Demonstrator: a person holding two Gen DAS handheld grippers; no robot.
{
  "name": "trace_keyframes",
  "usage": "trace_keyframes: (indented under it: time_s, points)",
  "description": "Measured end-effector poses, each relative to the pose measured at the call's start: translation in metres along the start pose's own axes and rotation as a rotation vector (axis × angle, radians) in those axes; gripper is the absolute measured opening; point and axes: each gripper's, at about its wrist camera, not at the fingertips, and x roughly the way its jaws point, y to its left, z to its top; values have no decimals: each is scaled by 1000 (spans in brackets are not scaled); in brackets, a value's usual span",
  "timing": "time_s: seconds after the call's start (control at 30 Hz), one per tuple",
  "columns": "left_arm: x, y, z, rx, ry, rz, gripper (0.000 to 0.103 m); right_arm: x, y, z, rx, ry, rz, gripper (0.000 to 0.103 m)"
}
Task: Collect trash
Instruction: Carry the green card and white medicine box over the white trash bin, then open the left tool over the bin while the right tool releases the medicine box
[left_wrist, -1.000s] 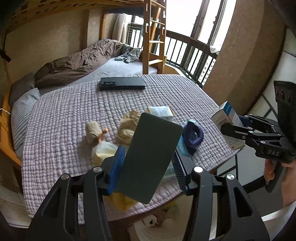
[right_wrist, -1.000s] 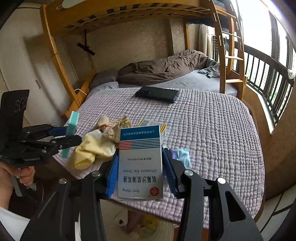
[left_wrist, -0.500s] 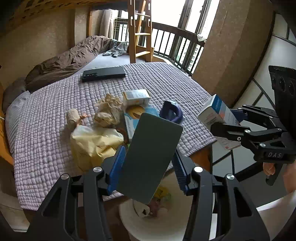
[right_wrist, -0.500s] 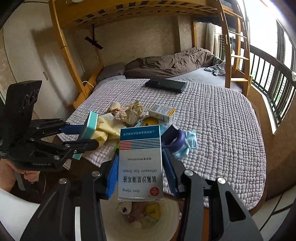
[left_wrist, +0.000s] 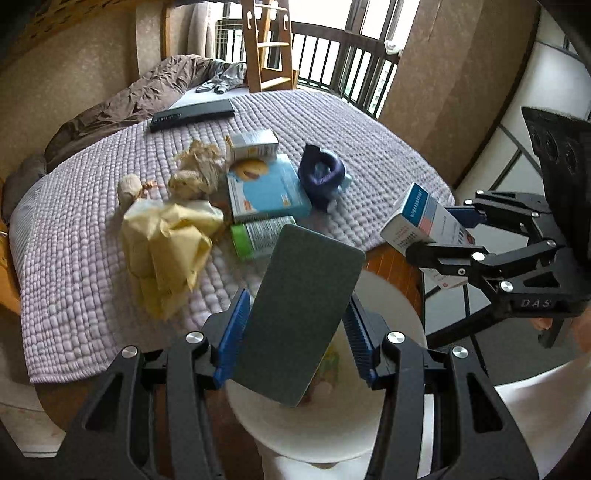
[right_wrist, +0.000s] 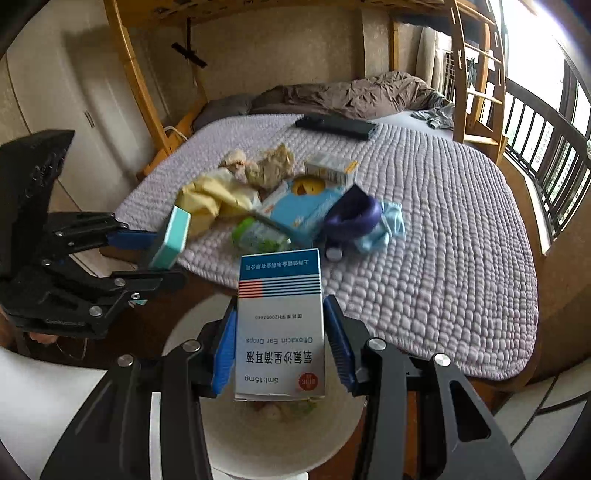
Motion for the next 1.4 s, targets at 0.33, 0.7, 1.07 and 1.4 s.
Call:
trace_keyframes:
  time_s: [0.33, 0.7, 1.07, 1.4]
  points:
    - [9, -7, -20, 25, 53, 6, 53, 12, 7, -16, -19, 50, -13, 44]
    - [27, -11, -35, 35, 104, -8, 53, 31, 10, -36, -2, 118, 4, 44]
    - [52, -11, -46, 37, 160, 3, 53, 50, 8, -43, 8, 163, 7, 44]
    - [66, -11, -50, 42, 186, 19, 53, 64, 7, -44, 4, 182, -3, 44]
